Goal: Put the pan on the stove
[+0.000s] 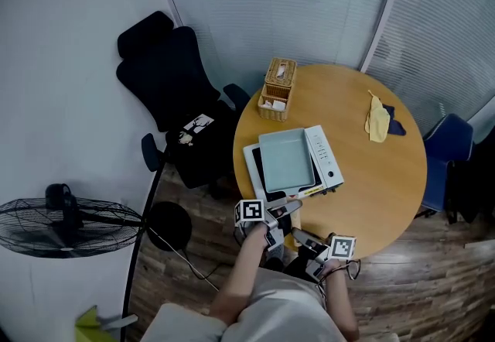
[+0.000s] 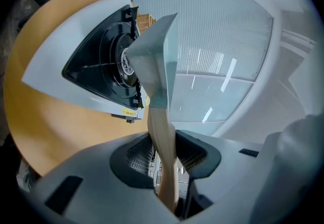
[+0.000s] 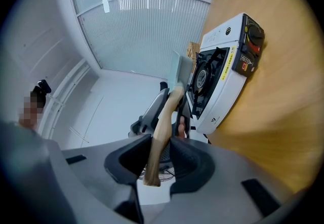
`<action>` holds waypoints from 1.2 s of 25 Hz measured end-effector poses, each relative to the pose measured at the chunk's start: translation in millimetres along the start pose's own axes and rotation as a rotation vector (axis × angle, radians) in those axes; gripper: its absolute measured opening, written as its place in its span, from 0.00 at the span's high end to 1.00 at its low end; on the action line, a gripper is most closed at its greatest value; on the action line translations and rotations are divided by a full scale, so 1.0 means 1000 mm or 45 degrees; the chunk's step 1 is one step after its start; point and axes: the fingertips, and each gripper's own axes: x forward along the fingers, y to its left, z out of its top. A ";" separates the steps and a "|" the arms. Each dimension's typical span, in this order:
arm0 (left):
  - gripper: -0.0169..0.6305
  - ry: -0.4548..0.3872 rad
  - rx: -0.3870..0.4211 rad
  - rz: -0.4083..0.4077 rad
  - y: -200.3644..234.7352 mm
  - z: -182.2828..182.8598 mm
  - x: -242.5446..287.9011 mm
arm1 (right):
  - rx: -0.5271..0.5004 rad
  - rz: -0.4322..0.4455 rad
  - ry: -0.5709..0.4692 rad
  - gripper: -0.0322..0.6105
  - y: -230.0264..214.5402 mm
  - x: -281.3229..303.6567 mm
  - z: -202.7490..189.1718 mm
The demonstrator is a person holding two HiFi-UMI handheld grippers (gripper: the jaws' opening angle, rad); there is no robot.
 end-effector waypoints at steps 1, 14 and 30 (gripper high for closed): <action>0.75 0.003 -0.005 0.002 0.002 0.001 0.001 | 0.004 -0.002 -0.004 0.76 -0.001 0.001 0.001; 0.75 0.031 -0.075 0.051 0.022 0.003 0.008 | 0.020 -0.061 -0.016 0.75 -0.018 0.001 0.002; 0.75 0.025 -0.118 0.061 0.037 0.009 0.013 | 0.070 -0.141 -0.046 0.75 -0.036 -0.001 0.007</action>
